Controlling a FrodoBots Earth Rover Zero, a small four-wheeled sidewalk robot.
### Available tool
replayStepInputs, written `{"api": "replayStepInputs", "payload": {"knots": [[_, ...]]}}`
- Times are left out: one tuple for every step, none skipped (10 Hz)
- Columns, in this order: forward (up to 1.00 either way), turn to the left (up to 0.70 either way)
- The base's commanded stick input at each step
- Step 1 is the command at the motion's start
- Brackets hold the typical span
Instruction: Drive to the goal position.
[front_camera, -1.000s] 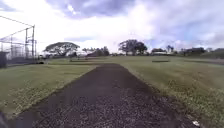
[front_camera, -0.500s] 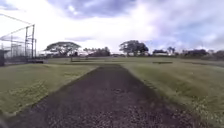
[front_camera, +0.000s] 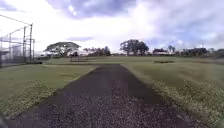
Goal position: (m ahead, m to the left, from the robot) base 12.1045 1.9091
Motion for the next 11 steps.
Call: {"api": "replayStepInputs", "payload": {"knots": [[0.50,0.00],[0.50,0.00],[0.50,0.00],[0.50,0.00],[0.50,0.00],[0.50,0.00],[0.50,0.00],[0.50,0.00],[0.50,0.00],[0.50,0.00],[0.50,0.00]]}}
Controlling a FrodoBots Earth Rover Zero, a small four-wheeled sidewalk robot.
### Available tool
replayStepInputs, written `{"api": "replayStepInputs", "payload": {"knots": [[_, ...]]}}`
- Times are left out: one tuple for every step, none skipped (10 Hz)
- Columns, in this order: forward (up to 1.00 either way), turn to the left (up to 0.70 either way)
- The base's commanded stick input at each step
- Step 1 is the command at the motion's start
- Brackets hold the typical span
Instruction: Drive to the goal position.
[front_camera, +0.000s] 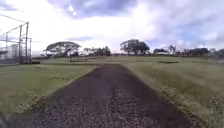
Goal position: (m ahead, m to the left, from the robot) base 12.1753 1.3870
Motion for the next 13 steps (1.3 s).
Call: {"api": "replayStepInputs", "payload": {"knots": [[0.50,0.00],[0.50,0.00],[0.50,0.00],[0.50,0.00],[0.50,0.00],[0.50,0.00],[0.50,0.00],[0.50,0.00],[0.50,0.00],[0.50,0.00],[0.50,0.00],[0.50,0.00],[0.50,0.00]]}}
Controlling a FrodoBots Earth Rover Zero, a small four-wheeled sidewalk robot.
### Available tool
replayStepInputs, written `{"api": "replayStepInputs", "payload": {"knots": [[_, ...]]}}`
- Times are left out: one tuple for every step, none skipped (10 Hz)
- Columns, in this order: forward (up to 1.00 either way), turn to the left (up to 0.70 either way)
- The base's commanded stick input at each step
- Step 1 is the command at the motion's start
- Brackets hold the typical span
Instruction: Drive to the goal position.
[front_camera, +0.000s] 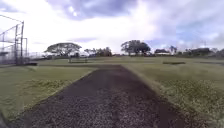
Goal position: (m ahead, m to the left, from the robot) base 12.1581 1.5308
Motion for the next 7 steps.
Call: {"api": "replayStepInputs", "payload": {"knots": [[0.50,0.00],[0.50,0.00],[0.50,0.00],[0.50,0.00],[0.50,0.00],[0.50,0.00],[0.50,0.00]]}}
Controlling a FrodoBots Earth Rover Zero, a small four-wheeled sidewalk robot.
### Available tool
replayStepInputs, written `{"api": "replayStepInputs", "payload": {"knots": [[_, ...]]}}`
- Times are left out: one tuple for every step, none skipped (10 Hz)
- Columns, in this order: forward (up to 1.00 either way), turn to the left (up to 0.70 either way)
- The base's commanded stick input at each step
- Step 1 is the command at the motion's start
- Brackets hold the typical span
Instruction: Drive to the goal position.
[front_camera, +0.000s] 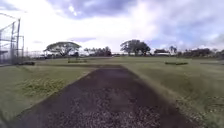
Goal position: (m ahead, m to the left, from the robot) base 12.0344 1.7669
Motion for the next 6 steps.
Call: {"api": "replayStepInputs", "payload": {"knots": [[0.50,0.00],[0.50,0.00],[0.50,0.00],[0.50,0.00],[0.50,0.00],[0.50,0.00]]}}
